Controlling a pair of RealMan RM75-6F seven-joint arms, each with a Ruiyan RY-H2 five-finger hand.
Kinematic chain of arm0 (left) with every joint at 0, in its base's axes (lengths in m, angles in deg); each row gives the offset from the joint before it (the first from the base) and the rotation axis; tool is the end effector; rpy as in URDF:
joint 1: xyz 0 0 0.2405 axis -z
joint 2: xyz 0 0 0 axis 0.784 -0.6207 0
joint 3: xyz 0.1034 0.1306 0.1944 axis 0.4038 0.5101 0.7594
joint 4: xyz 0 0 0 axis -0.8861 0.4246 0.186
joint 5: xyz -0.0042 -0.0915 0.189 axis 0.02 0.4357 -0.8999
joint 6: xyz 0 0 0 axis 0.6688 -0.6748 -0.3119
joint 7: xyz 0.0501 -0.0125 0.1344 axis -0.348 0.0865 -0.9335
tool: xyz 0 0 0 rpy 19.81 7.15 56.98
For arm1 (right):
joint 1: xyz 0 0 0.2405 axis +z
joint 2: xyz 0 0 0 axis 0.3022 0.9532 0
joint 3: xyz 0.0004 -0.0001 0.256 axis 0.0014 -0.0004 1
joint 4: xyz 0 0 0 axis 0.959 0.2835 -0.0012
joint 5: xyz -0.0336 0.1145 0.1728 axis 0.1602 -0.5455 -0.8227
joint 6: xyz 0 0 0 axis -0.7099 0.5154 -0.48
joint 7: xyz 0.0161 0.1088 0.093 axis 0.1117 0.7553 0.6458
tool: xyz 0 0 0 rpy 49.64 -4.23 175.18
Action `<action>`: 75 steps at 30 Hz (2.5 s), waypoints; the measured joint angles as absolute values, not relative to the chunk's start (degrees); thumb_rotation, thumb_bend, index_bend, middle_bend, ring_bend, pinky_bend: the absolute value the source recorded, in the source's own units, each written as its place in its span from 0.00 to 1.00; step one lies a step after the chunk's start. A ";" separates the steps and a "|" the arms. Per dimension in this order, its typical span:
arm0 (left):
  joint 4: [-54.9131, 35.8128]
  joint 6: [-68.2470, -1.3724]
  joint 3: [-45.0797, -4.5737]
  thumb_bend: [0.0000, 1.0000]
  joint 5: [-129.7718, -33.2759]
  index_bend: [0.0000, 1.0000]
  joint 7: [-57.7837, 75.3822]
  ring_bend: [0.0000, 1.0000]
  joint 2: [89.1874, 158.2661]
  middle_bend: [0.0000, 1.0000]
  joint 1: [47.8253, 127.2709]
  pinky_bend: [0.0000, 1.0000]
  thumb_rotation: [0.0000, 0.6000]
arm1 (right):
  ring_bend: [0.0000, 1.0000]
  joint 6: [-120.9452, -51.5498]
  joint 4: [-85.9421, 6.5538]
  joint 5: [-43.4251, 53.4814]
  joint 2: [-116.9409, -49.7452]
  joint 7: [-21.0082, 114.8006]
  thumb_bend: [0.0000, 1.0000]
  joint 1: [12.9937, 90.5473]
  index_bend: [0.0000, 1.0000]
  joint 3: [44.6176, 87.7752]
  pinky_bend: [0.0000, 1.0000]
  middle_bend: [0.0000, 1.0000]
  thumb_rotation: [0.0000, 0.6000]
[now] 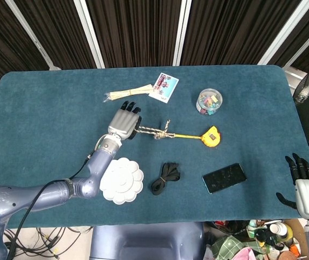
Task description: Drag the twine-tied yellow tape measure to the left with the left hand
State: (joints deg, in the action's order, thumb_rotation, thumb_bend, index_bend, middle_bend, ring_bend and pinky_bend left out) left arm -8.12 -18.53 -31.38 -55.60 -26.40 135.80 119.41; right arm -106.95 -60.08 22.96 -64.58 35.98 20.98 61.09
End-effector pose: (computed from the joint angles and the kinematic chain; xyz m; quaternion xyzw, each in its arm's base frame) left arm -0.0397 0.4312 -0.0357 -0.7639 -0.3298 -0.3248 0.4497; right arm -0.3160 -0.1800 0.1624 0.5786 -0.3742 0.3391 0.6405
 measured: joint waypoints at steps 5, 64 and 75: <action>-11.04 -19.57 -30.64 0.50 -56.57 0.66 -26.26 0.00 132.72 0.18 118.10 0.00 1.00 | 0.06 -106.94 -60.12 23.10 -64.54 35.96 0.07 20.96 0.01 61.00 0.16 0.00 1.00; -10.25 -22.62 -18.23 0.50 -82.94 0.66 0.40 0.00 104.71 0.18 90.29 0.00 1.00 | 0.06 -107.09 -60.44 23.28 -64.93 35.03 0.07 20.90 0.01 60.93 0.16 0.00 1.00; -15.28 -22.45 -22.96 0.37 -88.61 0.30 1.09 0.00 109.84 0.10 95.98 0.00 1.00 | 0.06 -106.66 -60.53 22.73 -64.84 35.15 0.07 21.01 0.01 61.06 0.16 0.00 1.00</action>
State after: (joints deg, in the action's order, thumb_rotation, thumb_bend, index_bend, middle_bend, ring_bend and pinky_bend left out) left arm -15.28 -22.45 -22.96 -88.61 1.09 109.84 95.98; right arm -106.66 -60.53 22.73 -64.84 35.15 21.01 61.06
